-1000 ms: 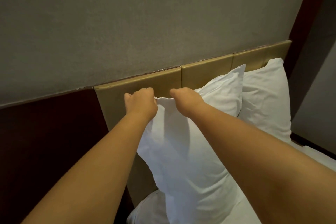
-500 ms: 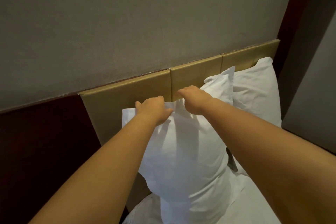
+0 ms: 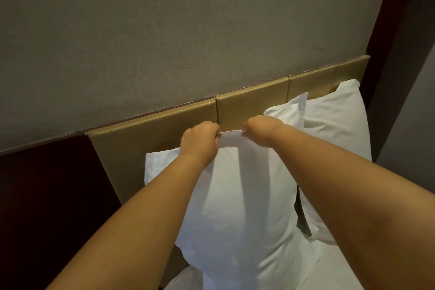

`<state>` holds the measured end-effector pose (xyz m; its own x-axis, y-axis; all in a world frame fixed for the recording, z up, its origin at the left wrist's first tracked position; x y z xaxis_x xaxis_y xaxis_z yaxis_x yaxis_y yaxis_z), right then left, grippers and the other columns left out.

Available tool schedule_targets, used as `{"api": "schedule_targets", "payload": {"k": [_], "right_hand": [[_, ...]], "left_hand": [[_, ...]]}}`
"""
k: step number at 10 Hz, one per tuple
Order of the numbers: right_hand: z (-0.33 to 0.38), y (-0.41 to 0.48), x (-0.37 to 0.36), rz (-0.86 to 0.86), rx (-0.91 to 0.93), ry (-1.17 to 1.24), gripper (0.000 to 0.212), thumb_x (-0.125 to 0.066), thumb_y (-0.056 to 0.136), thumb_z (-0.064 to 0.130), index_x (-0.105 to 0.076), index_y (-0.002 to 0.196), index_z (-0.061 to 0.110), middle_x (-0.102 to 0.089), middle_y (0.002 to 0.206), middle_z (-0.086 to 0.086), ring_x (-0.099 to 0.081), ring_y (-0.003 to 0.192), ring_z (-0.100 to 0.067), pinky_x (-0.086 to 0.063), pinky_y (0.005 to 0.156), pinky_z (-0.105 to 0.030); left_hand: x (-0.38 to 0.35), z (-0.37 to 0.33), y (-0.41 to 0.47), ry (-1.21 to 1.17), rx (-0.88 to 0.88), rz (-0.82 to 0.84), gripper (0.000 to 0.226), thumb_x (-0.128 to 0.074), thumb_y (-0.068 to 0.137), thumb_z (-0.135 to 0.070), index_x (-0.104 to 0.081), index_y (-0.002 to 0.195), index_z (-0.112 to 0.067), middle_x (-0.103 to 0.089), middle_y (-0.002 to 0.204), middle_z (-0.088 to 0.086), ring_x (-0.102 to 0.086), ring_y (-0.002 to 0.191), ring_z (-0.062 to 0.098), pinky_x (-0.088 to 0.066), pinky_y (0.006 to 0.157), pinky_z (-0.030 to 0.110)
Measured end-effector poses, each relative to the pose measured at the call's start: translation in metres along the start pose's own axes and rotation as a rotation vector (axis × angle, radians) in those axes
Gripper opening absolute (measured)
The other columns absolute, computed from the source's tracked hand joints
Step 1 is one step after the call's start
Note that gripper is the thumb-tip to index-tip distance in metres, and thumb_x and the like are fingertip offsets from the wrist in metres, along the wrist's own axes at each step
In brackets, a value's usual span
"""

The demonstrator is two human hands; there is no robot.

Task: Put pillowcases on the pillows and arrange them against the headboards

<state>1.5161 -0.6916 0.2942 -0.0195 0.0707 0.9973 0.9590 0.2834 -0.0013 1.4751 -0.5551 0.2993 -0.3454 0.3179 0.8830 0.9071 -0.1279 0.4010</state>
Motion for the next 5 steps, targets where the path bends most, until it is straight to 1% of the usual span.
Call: {"api": "schedule_targets", "payload": {"k": [1,2,3,4,5], "right_hand": [[0.003,0.001,0.021,-0.078,-0.011,0.017,0.028,-0.051,0.098,0.021,-0.061,0.122,0.012,-0.064,0.116,-0.011,-0.061,0.105,-0.03,-0.049,0.091,-0.036],[0.004,0.006,0.028,-0.137,-0.013,-0.009,0.025,-0.053,0.096,0.017,-0.064,0.117,0.01,-0.065,0.111,-0.012,-0.063,0.1,-0.031,-0.052,0.09,-0.038],[0.001,0.007,0.017,-0.097,-0.067,0.03,0.023,-0.058,0.093,0.013,-0.063,0.115,0.008,-0.065,0.111,-0.013,-0.063,0.099,-0.031,-0.052,0.087,-0.037],[-0.001,0.001,0.011,-0.084,-0.08,0.05,0.026,-0.061,0.091,0.012,-0.062,0.116,0.009,-0.064,0.113,-0.012,-0.062,0.1,-0.03,-0.051,0.084,-0.035],[-0.01,-0.012,0.015,-0.111,-0.114,0.112,0.023,-0.055,0.093,0.012,-0.06,0.116,0.009,-0.063,0.114,-0.012,-0.061,0.098,-0.03,-0.05,0.081,-0.034]], "left_hand": [[0.013,0.008,0.007,-0.006,0.12,-0.084,0.013,-0.055,0.096,-0.029,-0.066,0.099,-0.023,-0.065,0.095,0.001,-0.057,0.085,0.018,-0.048,0.077,0.03],[0.019,0.006,0.015,0.058,0.186,-0.045,0.011,-0.057,0.095,-0.031,-0.065,0.098,-0.024,-0.065,0.093,0.001,-0.056,0.084,0.019,-0.044,0.083,0.034],[0.01,-0.005,0.015,0.238,0.1,0.036,0.011,-0.057,0.095,-0.03,-0.066,0.095,-0.025,-0.064,0.085,-0.001,-0.057,0.08,0.018,-0.04,0.087,0.036],[0.009,-0.013,0.009,0.259,0.089,0.057,0.008,-0.057,0.094,-0.027,-0.065,0.094,-0.025,-0.062,0.082,-0.001,-0.057,0.08,0.019,-0.039,0.089,0.038],[0.016,-0.02,0.003,0.2,0.103,0.052,0.004,-0.057,0.093,-0.025,-0.06,0.095,-0.024,-0.06,0.087,0.0,-0.055,0.08,0.019,-0.041,0.085,0.036]]}}
Point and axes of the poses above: each hand's wrist, its own y-axis towards the middle knuckle, its own x-axis out of the back of the hand, z = x × y, the point moved 7 cm from there along y, towards the middle knuckle
